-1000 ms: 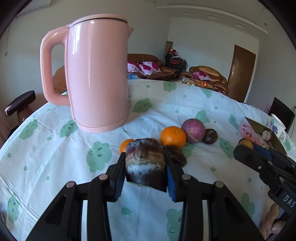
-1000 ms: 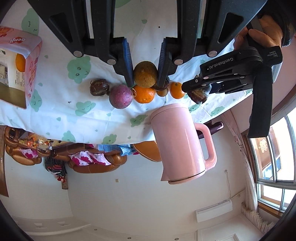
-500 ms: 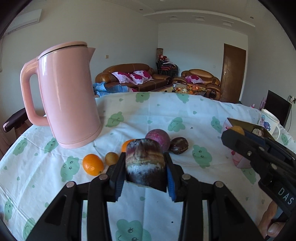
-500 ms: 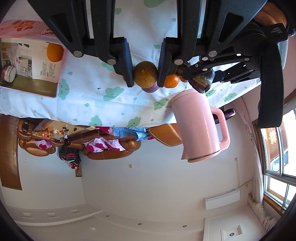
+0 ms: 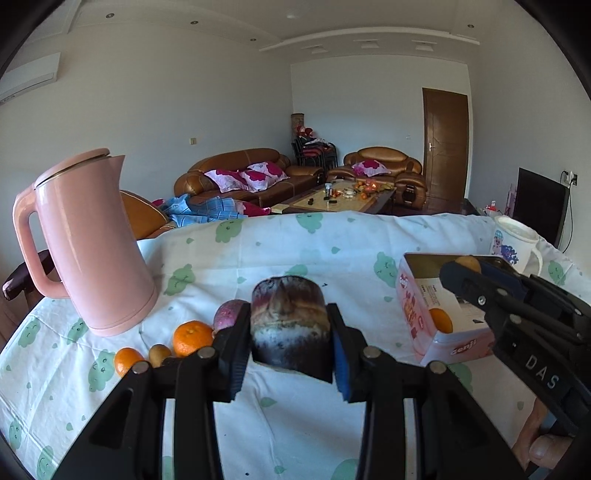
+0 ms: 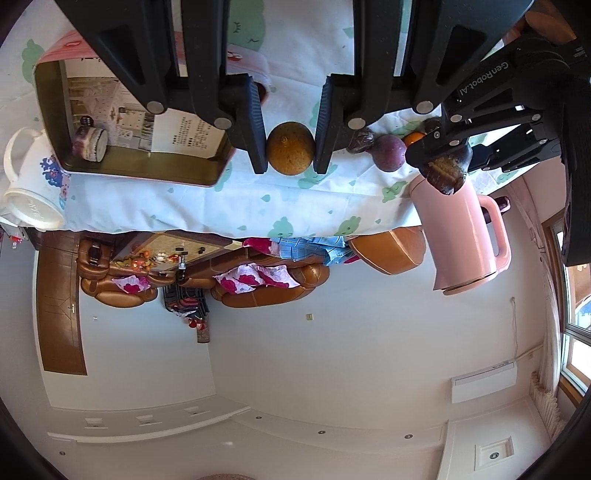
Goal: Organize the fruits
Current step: 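Carry the small fruit and sugarcane piece with both tools over the tin box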
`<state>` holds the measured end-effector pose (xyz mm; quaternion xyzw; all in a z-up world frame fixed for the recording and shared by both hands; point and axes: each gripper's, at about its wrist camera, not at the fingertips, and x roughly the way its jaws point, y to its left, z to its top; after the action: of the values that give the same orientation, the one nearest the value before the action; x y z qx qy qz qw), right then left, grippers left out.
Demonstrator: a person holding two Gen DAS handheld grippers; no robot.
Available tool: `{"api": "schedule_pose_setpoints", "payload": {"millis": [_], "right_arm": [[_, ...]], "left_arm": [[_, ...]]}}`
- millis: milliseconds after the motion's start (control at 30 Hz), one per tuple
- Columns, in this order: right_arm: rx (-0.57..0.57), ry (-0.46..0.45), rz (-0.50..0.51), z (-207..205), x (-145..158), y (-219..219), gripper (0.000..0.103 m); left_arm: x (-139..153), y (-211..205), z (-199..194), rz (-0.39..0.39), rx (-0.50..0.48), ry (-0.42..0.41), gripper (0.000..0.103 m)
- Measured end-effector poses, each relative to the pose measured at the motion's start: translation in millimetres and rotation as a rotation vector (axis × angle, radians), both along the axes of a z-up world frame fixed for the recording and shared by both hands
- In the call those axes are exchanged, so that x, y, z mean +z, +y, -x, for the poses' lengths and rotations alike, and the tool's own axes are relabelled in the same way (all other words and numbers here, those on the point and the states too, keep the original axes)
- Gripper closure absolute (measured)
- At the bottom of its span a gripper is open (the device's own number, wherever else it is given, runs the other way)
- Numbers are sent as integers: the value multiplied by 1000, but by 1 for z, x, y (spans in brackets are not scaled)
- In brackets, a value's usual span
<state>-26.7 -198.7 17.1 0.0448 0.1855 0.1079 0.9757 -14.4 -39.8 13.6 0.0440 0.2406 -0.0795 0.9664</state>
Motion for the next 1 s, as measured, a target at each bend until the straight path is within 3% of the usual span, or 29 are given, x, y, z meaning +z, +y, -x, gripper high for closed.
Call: {"api": "schedule_pose_setpoints", "payload": {"millis": [767,1000], "right_arm": [[-218,-10,-61,4,5,-112,76],[-294,14,-65,0,2,-141,76]], "left_arm": [[15,-89,-14,46,-130,-39,63],[8,-123,-21,47,-190,-22,63]]}}
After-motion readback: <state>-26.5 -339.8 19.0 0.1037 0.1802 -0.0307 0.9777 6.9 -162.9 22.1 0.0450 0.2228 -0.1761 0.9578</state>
